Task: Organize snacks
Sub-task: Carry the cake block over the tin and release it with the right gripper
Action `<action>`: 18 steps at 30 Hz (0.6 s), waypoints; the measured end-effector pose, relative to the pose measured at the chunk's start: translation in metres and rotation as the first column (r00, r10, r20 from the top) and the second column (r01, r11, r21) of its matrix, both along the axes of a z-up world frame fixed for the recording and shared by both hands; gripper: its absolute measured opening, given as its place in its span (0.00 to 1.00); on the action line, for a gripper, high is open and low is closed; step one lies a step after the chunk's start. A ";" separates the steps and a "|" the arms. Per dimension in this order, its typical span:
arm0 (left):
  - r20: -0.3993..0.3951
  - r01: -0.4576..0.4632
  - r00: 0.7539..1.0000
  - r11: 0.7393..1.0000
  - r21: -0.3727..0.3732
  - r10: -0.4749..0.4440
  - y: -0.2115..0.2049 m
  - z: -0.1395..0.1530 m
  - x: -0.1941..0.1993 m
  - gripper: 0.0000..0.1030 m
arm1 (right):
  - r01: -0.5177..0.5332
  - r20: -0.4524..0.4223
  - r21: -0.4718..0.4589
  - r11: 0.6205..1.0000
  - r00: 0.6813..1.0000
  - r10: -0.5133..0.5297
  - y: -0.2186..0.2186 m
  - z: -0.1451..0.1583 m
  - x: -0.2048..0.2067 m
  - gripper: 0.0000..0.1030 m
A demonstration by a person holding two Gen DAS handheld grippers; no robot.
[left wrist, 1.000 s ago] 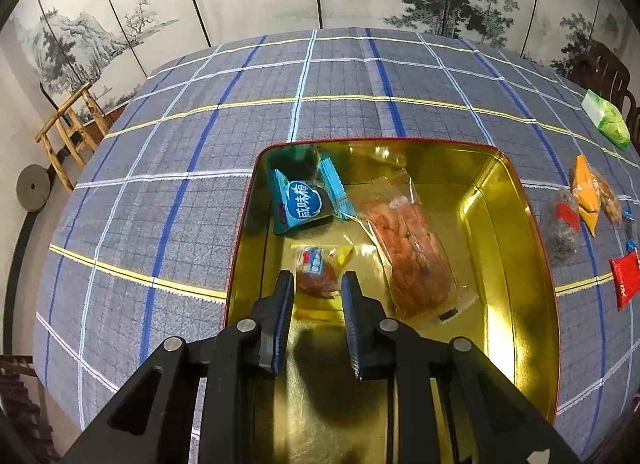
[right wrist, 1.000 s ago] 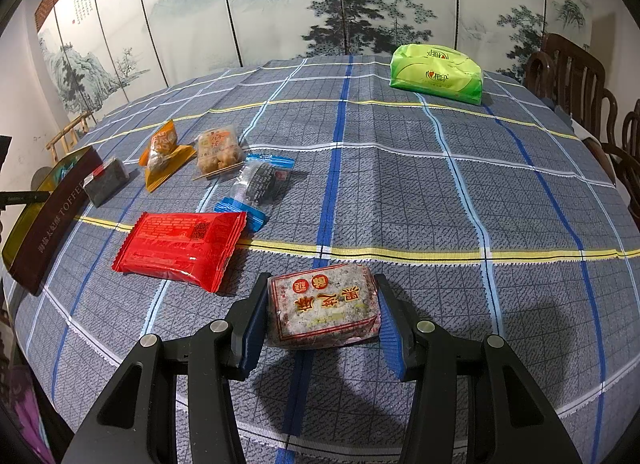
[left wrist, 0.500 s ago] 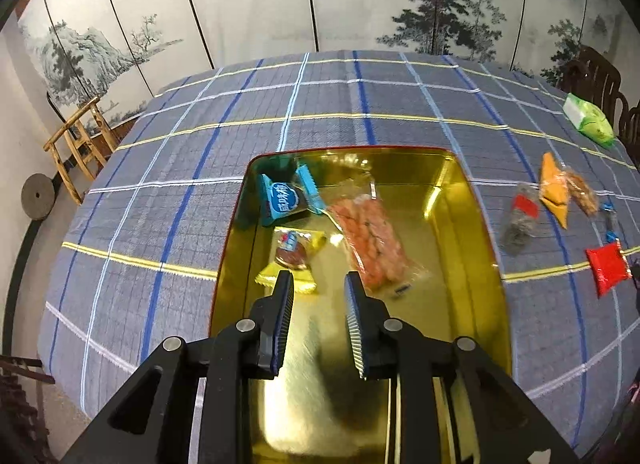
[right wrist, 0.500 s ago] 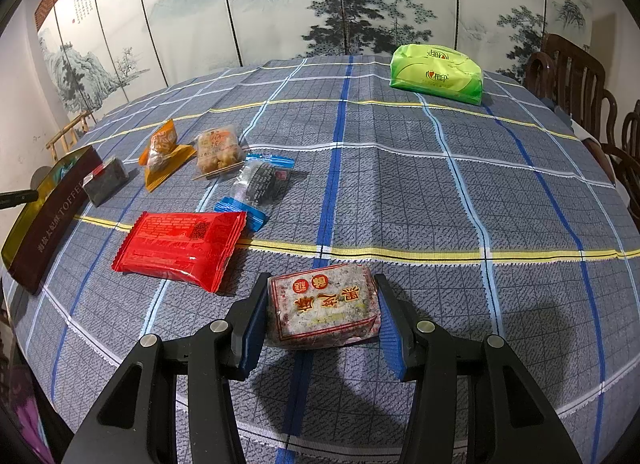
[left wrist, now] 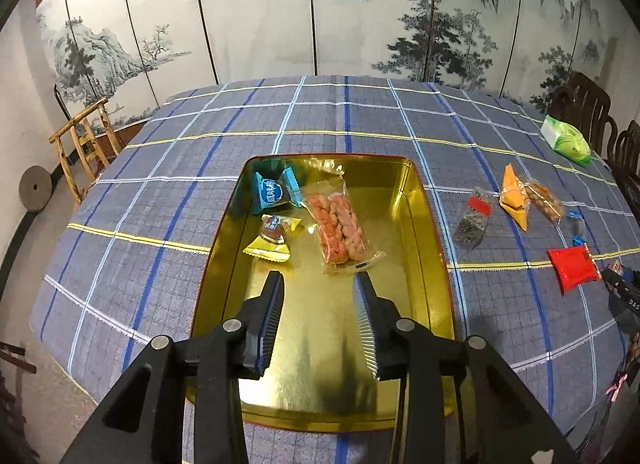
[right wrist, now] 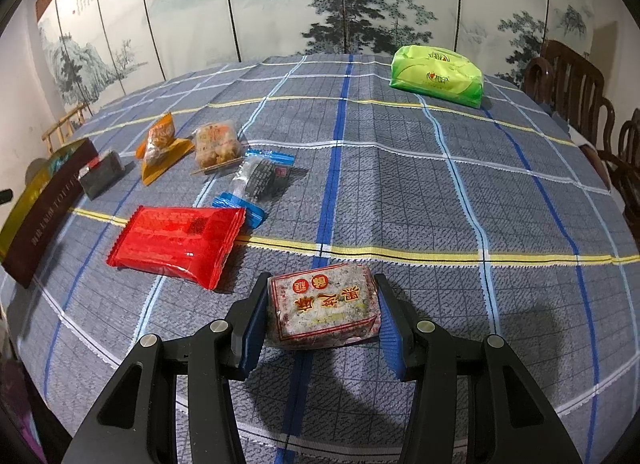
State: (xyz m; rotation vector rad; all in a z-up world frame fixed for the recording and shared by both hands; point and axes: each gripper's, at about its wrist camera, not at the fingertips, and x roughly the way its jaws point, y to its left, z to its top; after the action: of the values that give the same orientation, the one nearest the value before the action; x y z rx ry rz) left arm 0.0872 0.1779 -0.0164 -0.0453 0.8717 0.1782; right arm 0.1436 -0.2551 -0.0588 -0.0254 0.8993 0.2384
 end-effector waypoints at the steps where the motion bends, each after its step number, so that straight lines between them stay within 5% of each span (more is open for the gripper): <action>1: 0.005 -0.001 1.000 1.000 0.000 0.001 0.000 0.001 -0.002 0.32 | 0.001 0.000 -0.012 1.000 1.000 -0.001 0.001 0.000 -0.001 0.48; 11: 0.047 -0.028 0.999 0.998 0.047 0.026 0.011 0.005 -0.021 0.39 | 0.031 0.008 -0.006 1.000 0.999 -0.031 0.010 0.009 -0.021 0.48; 18: 0.055 -0.052 0.997 0.998 0.021 0.050 0.024 0.000 -0.028 0.41 | -0.064 0.048 0.021 0.998 0.997 0.063 0.051 0.040 -0.036 0.48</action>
State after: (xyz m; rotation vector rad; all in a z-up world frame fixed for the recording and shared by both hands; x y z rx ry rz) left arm 0.0593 0.2014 -0.0166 -0.0509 0.8146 0.2337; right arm 0.1076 -0.2040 -0.0190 -0.0386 0.8493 0.3065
